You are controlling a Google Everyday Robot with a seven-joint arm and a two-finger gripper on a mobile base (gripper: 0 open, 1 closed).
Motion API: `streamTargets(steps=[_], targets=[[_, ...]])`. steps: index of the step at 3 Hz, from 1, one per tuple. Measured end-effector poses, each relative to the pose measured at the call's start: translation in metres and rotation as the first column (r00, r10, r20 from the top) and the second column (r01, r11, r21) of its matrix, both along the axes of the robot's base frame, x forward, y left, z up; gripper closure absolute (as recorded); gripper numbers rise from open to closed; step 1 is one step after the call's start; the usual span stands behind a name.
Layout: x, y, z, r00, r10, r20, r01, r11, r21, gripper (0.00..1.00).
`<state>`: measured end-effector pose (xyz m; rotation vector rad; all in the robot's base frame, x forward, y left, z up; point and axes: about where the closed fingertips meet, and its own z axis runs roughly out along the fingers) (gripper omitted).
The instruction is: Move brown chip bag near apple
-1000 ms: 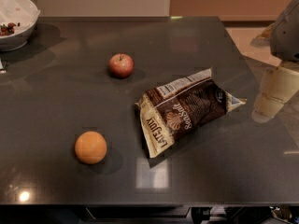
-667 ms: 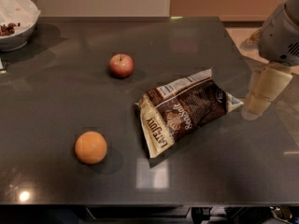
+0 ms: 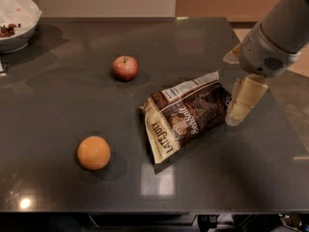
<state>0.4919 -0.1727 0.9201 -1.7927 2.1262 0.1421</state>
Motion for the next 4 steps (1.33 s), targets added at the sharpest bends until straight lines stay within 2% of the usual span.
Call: streamTargets(steps=[2, 3, 4], targets=[[0.014, 0.032, -0.026, 0.9953, 0.091, -0.033, -0.09, 0.996, 0.015, 0.0], [0.014, 0.036, -0.033, 0.991, 0.123, -0.053, -0.123, 0.992, 0.002, 0.16], [0.014, 0.034, -0.036, 0.9877, 0.14, -0.069, -0.141, 0.99, -0.013, 0.38]])
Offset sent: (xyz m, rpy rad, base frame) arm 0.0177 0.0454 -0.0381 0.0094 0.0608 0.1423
